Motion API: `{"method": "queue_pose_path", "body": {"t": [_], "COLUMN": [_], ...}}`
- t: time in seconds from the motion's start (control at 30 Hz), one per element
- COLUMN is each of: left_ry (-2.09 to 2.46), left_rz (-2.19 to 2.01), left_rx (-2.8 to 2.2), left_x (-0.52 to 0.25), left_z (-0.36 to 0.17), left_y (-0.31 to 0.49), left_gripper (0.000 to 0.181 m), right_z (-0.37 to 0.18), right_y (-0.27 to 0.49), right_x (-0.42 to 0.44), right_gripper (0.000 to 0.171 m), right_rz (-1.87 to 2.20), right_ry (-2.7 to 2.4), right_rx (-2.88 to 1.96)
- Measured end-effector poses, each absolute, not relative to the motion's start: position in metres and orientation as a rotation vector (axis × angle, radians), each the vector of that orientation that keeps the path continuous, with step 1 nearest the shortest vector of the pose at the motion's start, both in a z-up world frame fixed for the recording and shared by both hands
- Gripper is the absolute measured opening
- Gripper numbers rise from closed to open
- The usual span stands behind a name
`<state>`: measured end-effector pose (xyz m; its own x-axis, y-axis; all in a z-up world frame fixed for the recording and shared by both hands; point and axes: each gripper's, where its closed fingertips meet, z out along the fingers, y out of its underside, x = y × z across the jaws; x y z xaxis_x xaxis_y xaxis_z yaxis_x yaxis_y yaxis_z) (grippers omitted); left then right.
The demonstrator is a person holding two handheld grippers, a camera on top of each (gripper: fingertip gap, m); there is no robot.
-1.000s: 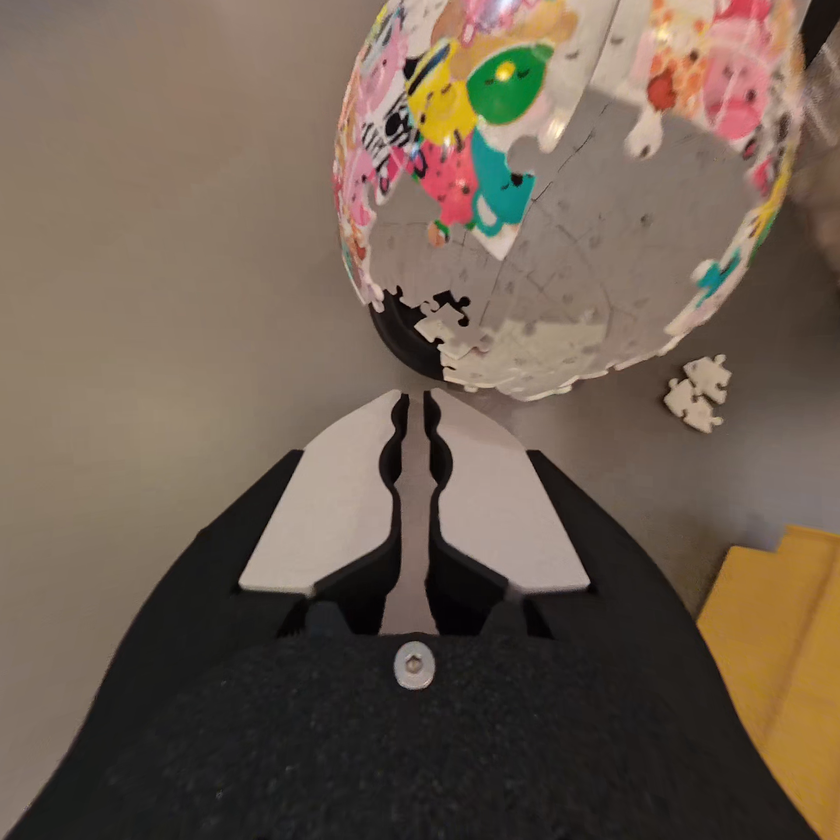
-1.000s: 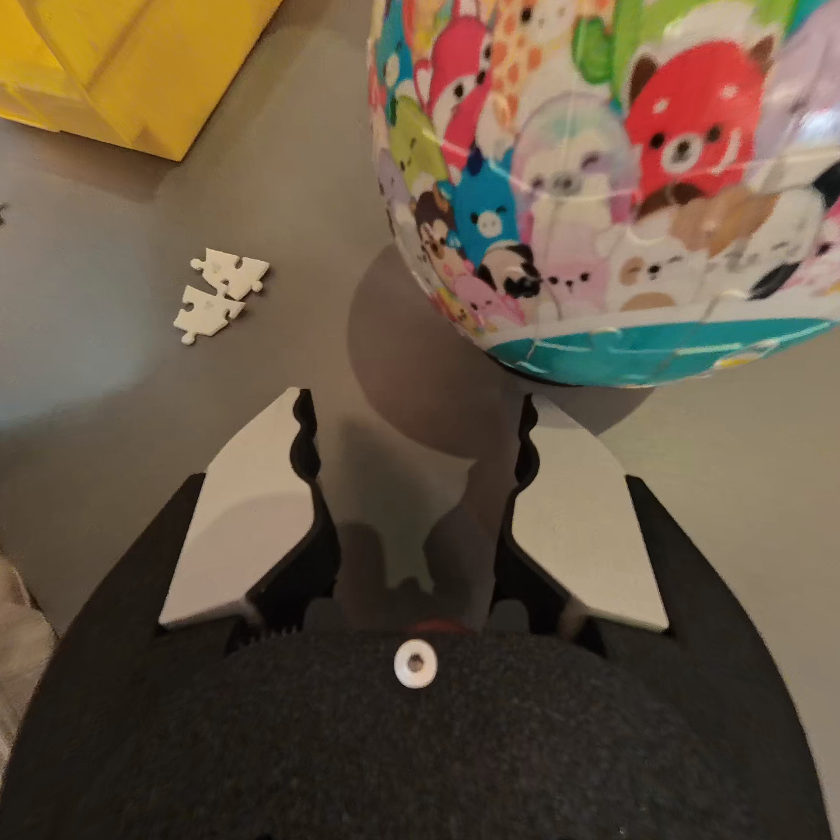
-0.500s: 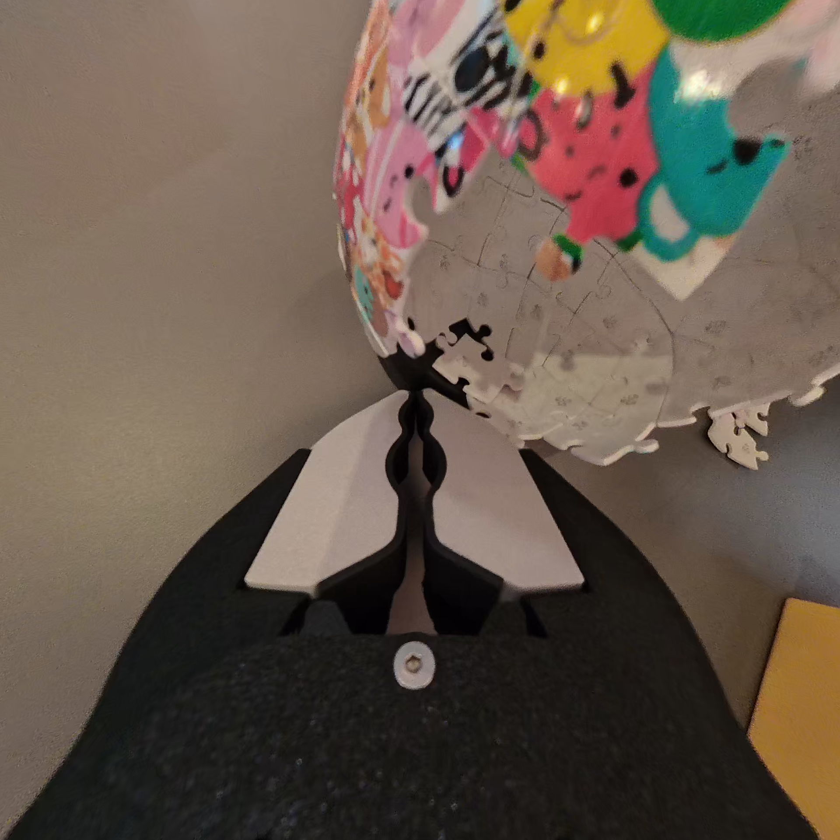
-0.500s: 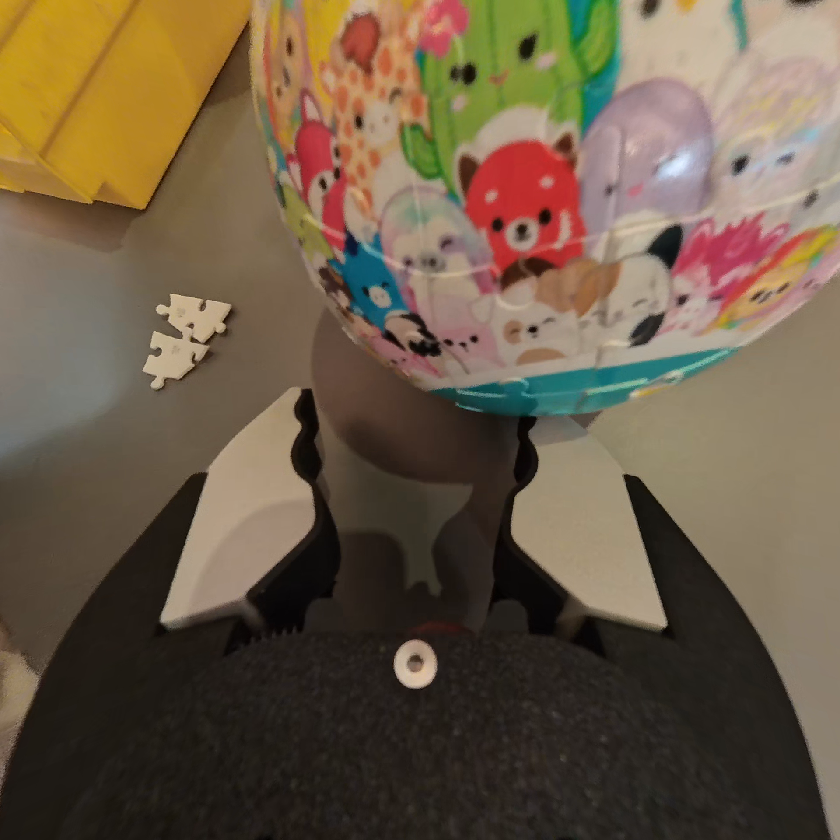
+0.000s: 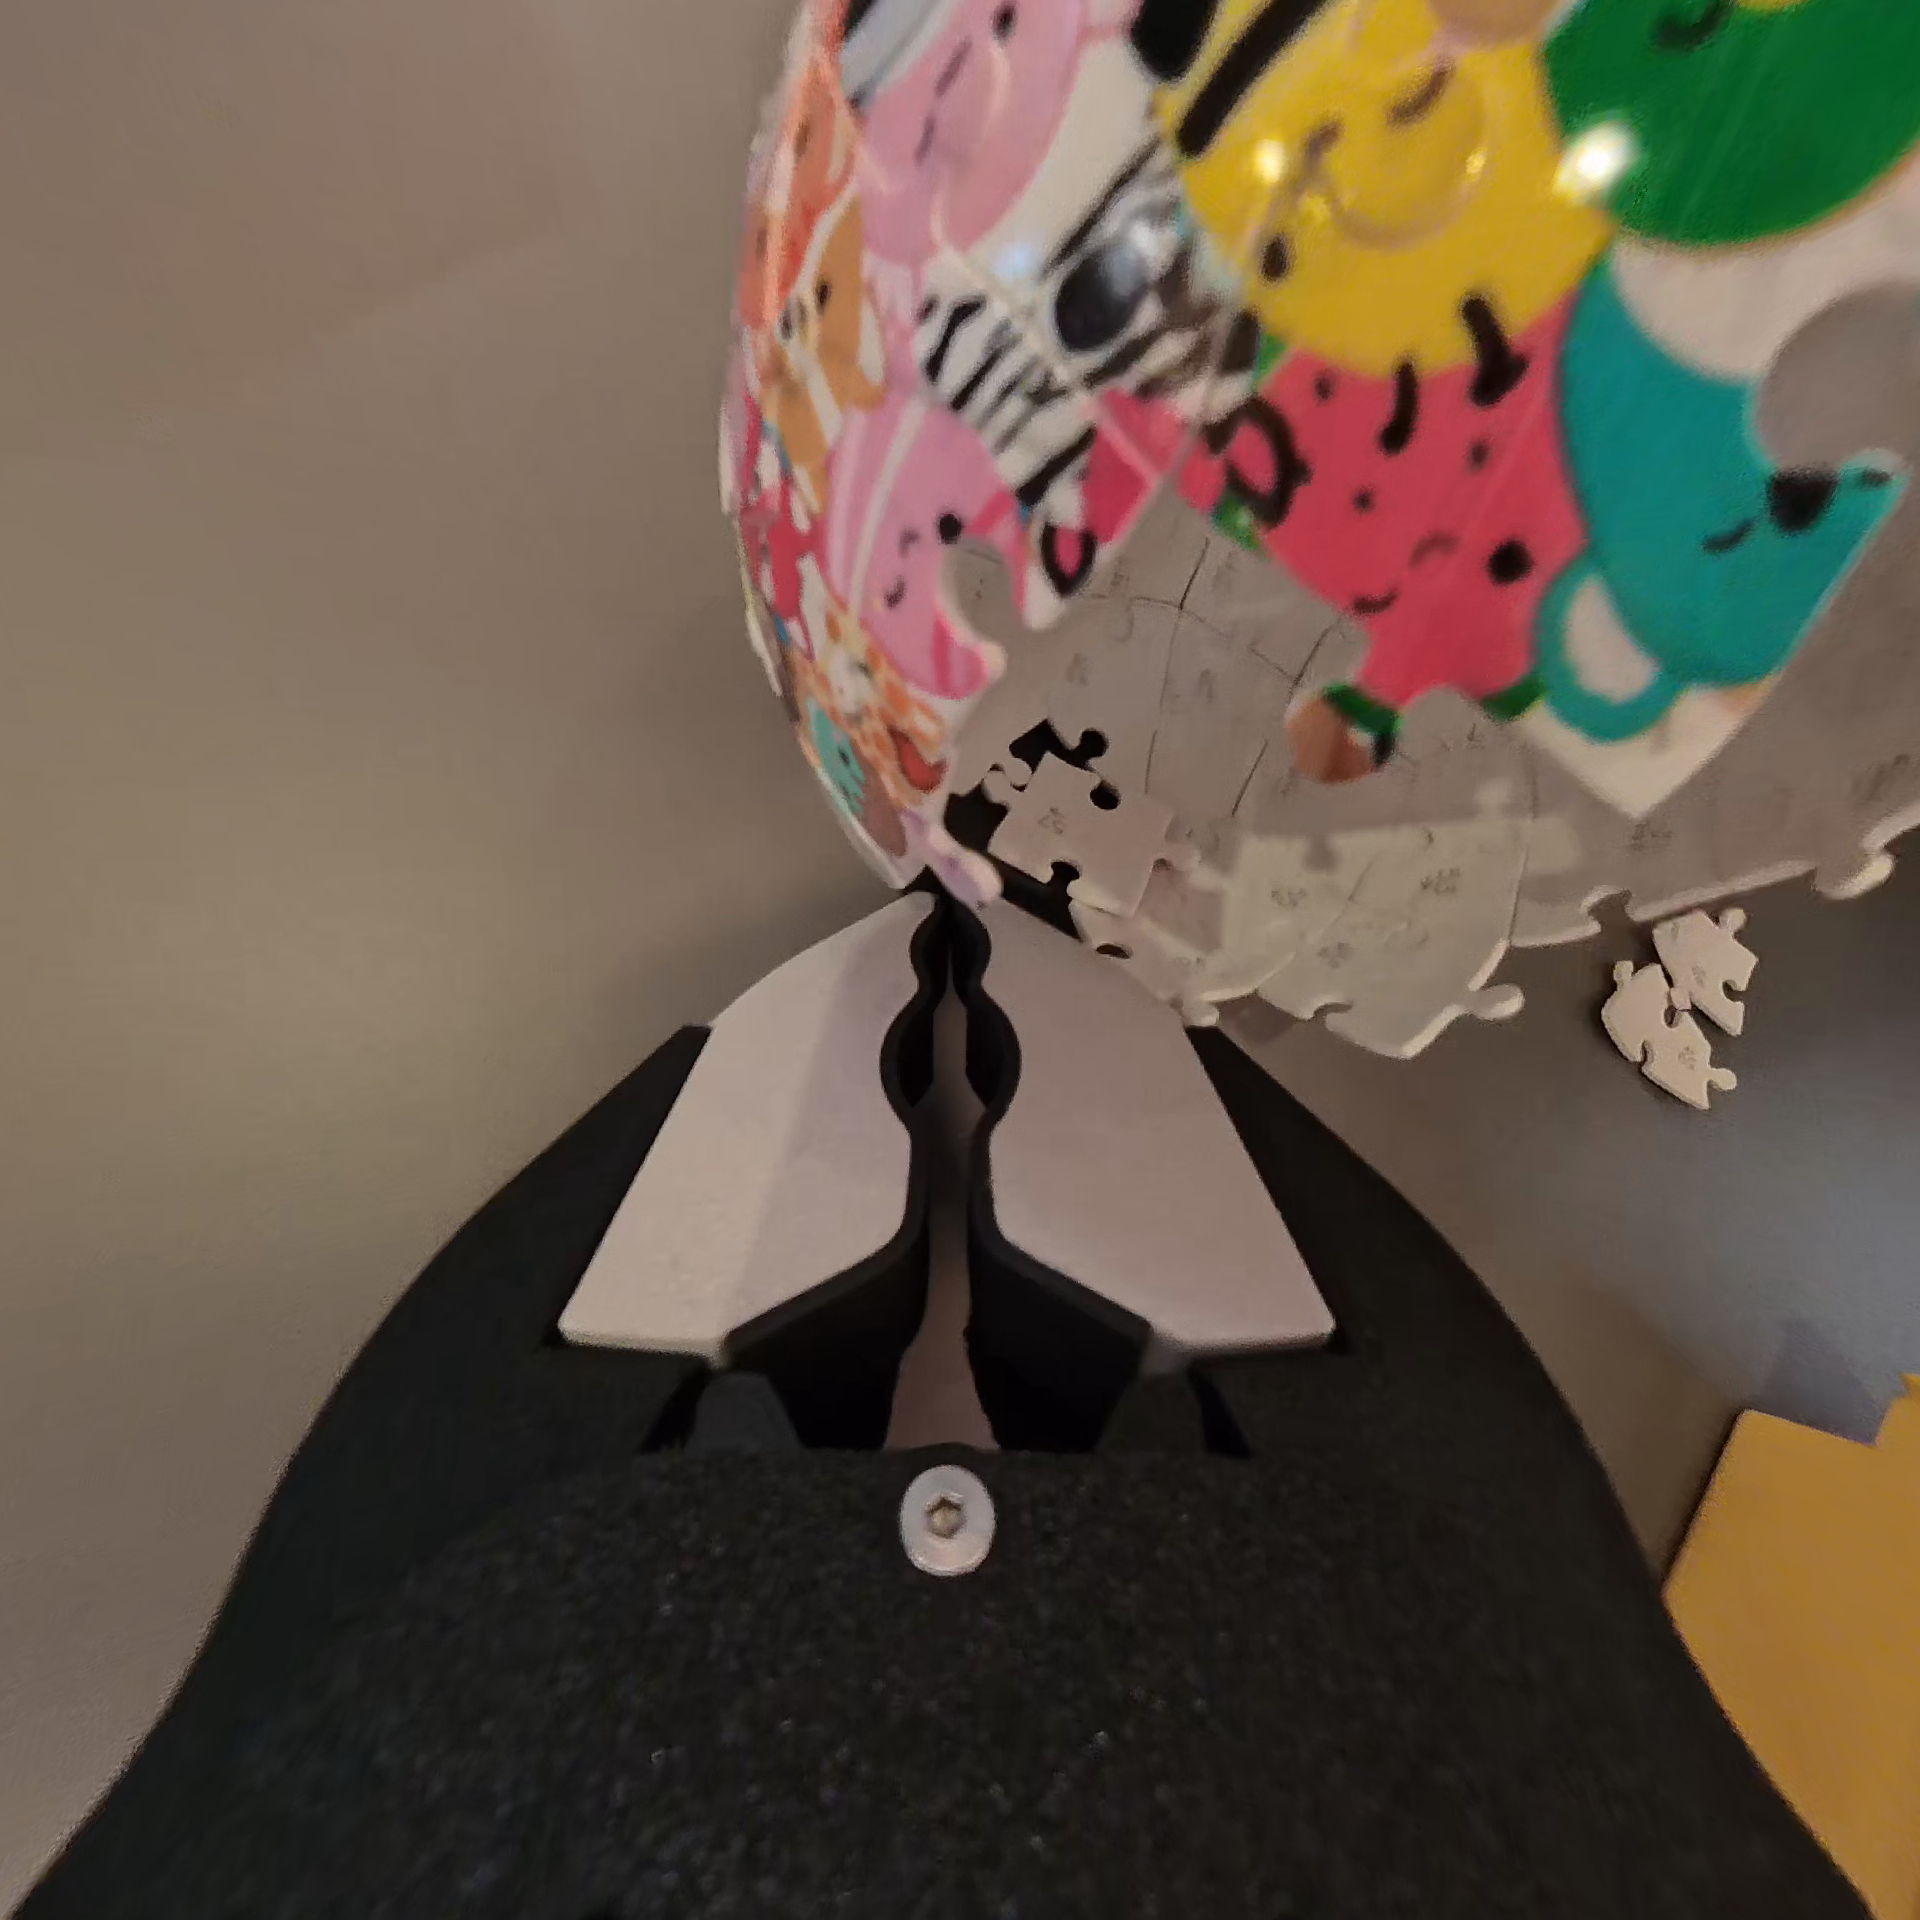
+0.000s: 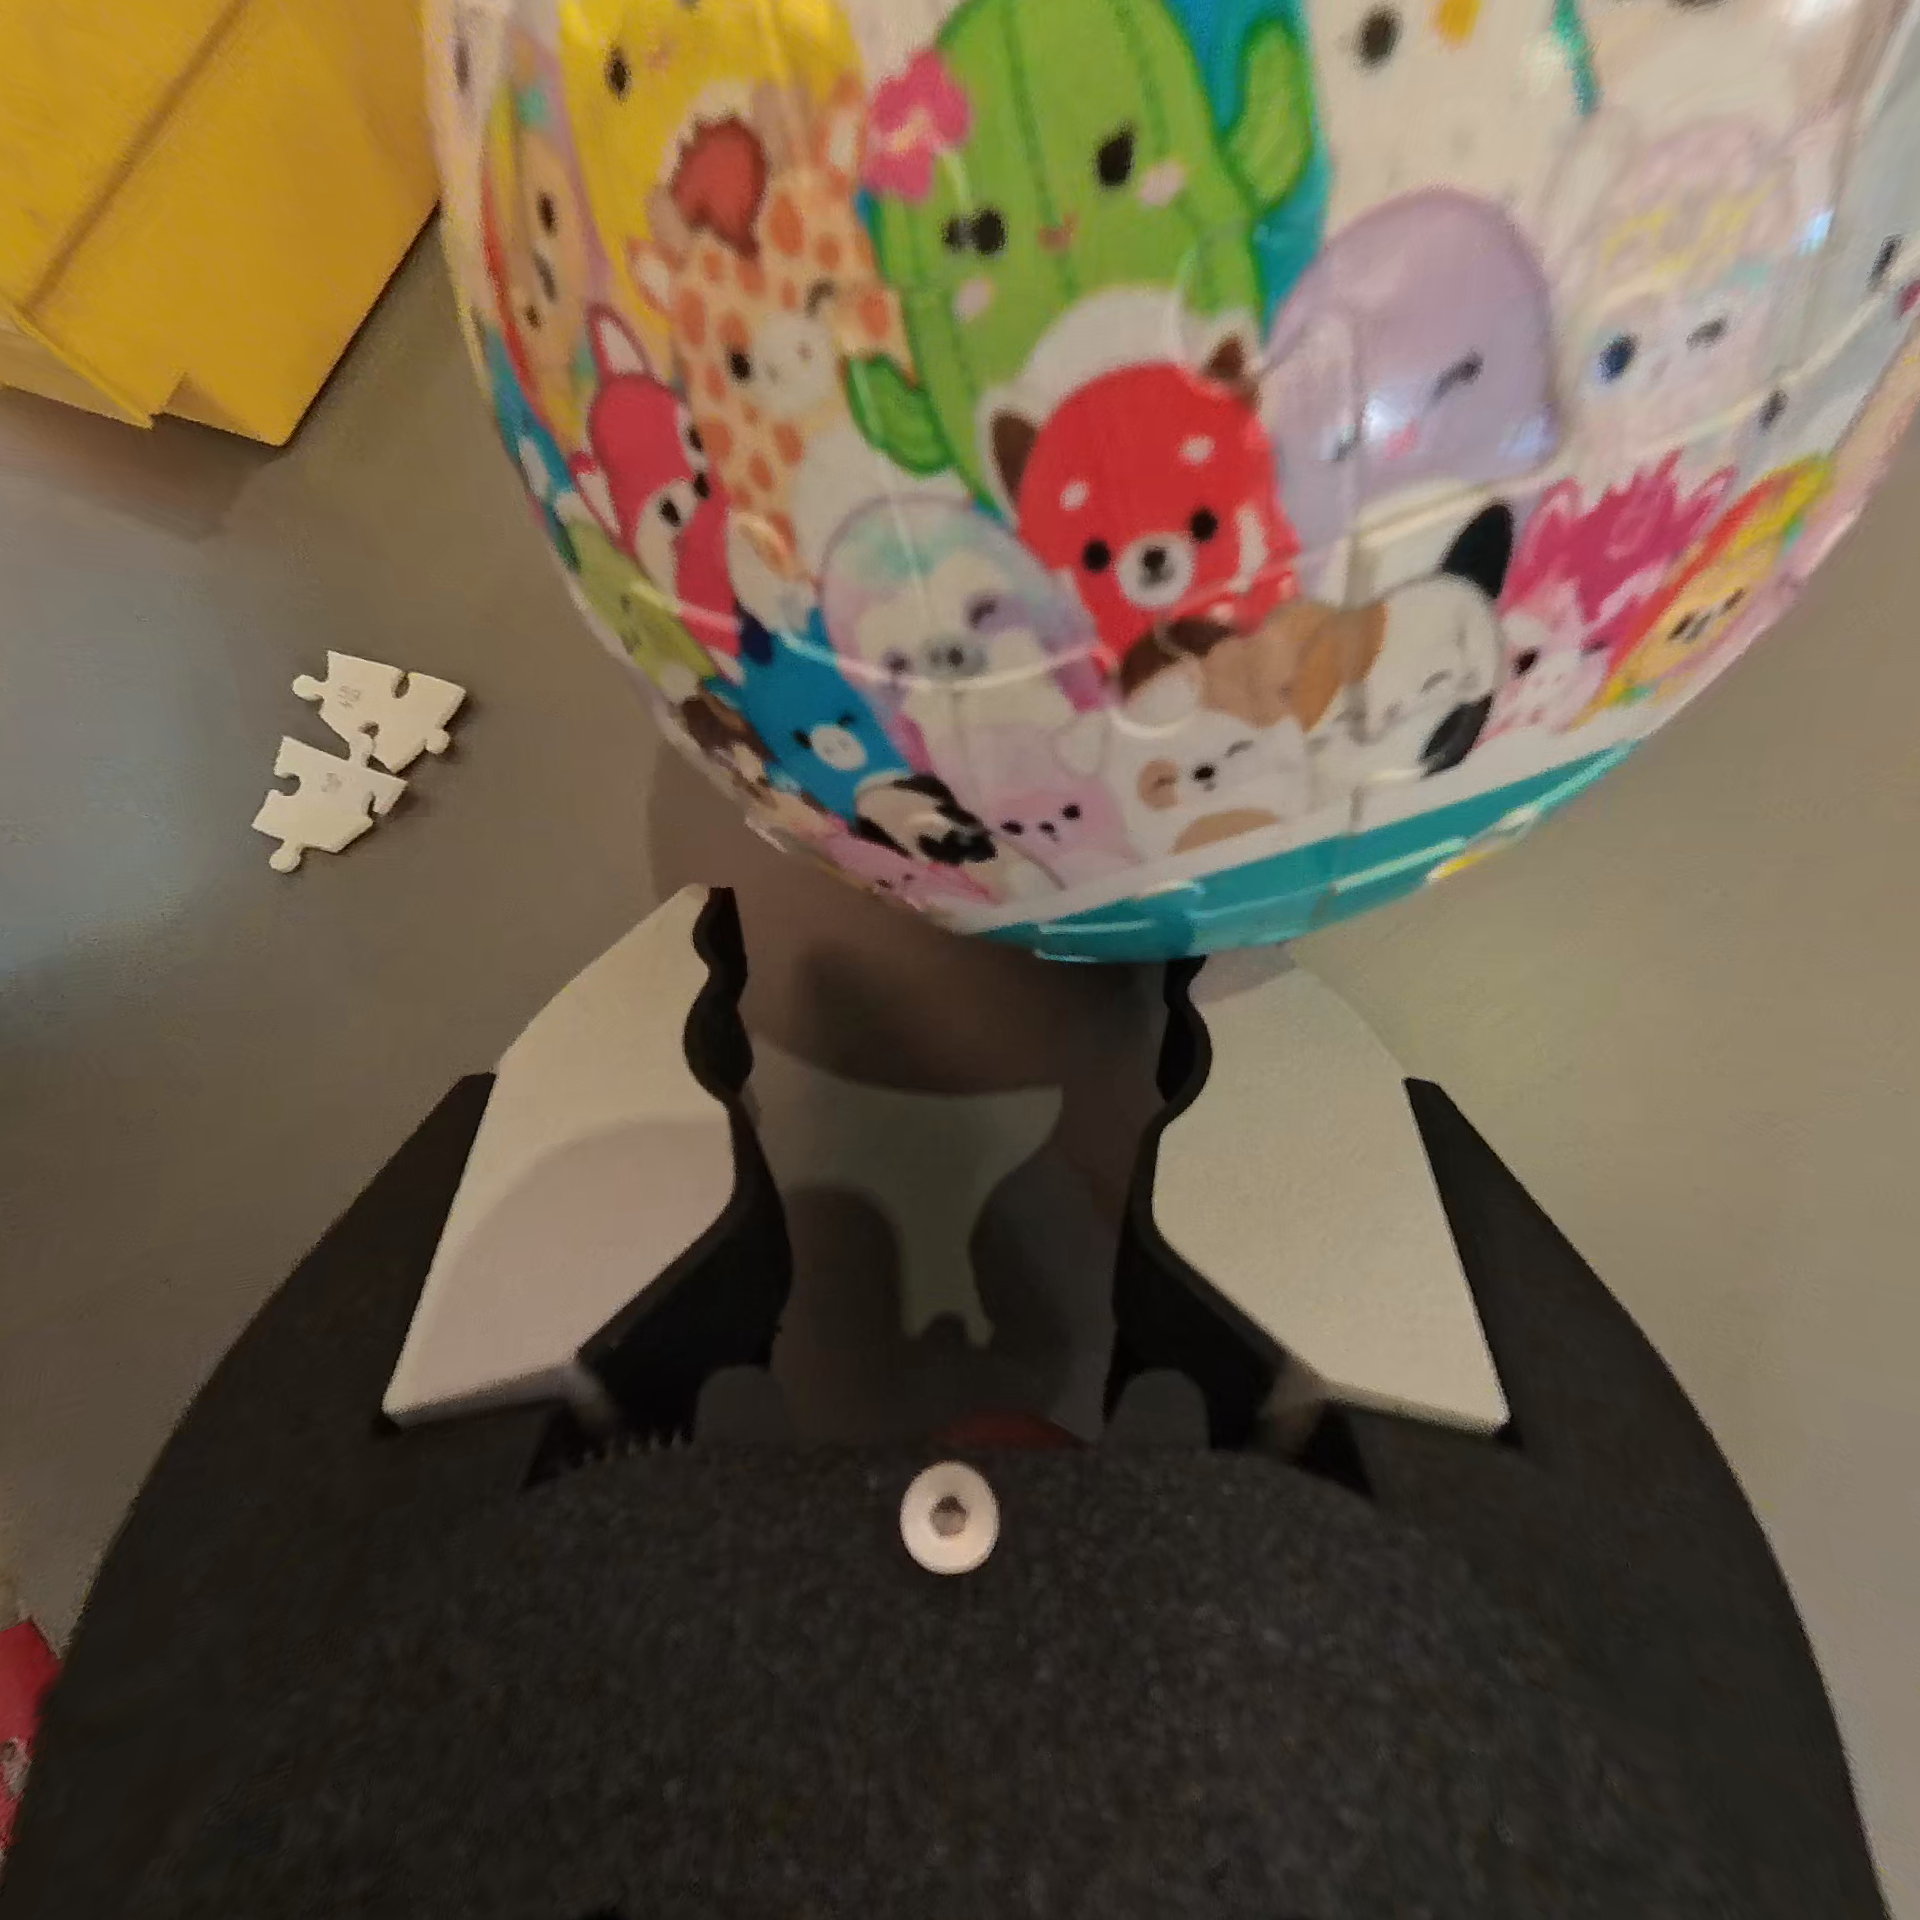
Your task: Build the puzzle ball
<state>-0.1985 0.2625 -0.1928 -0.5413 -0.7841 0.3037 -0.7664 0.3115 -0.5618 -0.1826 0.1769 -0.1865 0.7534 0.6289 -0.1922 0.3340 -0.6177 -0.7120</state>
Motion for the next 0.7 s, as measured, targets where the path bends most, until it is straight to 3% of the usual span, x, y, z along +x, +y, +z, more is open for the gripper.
{"method": "queue_pose_path", "body": {"t": [0.7], "left_ry": [2.376], "left_rz": [-0.970], "left_rx": [-1.663], "left_x": [-0.214], "left_z": [-0.193], "left_y": [0.244], "left_gripper": [0.000], "right_z": [-0.190], "right_y": [0.198], "right_x": [-0.160], "right_gripper": [0.078], "right_rz": [0.612], "right_ry": [-0.953], "right_rx": [-2.234]}}
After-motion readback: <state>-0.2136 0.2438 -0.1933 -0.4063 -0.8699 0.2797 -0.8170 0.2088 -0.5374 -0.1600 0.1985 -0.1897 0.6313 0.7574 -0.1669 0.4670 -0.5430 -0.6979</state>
